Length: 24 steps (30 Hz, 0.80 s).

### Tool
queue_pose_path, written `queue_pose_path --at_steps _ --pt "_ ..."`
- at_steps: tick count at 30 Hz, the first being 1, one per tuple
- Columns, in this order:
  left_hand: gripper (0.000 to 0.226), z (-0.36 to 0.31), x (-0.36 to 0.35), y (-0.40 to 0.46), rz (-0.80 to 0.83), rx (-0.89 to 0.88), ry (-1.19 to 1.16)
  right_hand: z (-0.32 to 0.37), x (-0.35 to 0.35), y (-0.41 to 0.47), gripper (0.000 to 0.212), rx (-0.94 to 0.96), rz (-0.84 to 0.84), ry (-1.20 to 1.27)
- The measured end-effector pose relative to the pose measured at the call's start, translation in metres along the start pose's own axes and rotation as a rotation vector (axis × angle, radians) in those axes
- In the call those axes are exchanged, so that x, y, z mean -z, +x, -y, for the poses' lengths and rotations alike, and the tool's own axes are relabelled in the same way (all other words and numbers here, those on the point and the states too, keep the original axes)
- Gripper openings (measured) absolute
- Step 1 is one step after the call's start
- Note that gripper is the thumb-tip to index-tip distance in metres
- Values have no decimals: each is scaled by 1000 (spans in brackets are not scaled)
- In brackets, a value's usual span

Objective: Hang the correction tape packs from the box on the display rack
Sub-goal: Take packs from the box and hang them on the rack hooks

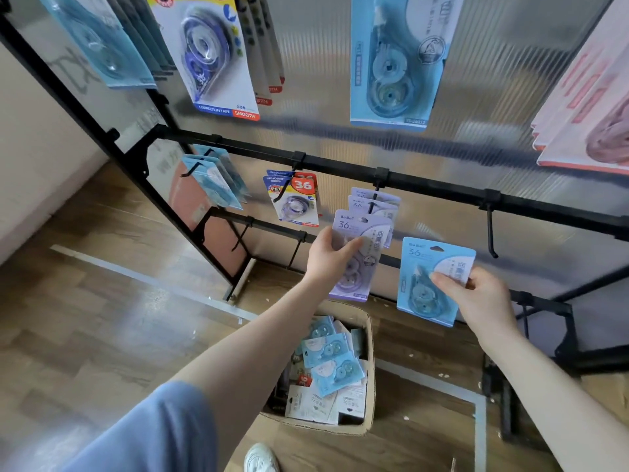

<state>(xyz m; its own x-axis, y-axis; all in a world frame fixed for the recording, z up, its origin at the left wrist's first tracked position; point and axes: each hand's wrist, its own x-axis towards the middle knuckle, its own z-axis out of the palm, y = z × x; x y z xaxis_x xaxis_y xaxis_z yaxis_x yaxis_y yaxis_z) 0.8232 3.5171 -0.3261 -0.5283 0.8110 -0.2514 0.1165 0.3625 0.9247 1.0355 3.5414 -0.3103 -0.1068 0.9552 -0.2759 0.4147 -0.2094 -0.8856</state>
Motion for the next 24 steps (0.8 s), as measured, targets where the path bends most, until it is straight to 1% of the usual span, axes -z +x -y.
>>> queue_pose_path --at_steps 3,7,13,19,24 --pt "35 2 -2 2 7 10 -23 1 -2 1 21 -6 10 0" --pt "34 -1 -4 1 -34 34 -96 3 -7 4 22 -4 24 -3" --pt "38 -7 -4 3 -61 60 -72 4 -11 8 22 18 37 -39" --pt "34 -1 -4 4 -44 18 -56 0 -12 9 22 12 44 -35" --pt "30 4 -10 3 -11 36 -132 -3 -9 11 21 13 42 -39"
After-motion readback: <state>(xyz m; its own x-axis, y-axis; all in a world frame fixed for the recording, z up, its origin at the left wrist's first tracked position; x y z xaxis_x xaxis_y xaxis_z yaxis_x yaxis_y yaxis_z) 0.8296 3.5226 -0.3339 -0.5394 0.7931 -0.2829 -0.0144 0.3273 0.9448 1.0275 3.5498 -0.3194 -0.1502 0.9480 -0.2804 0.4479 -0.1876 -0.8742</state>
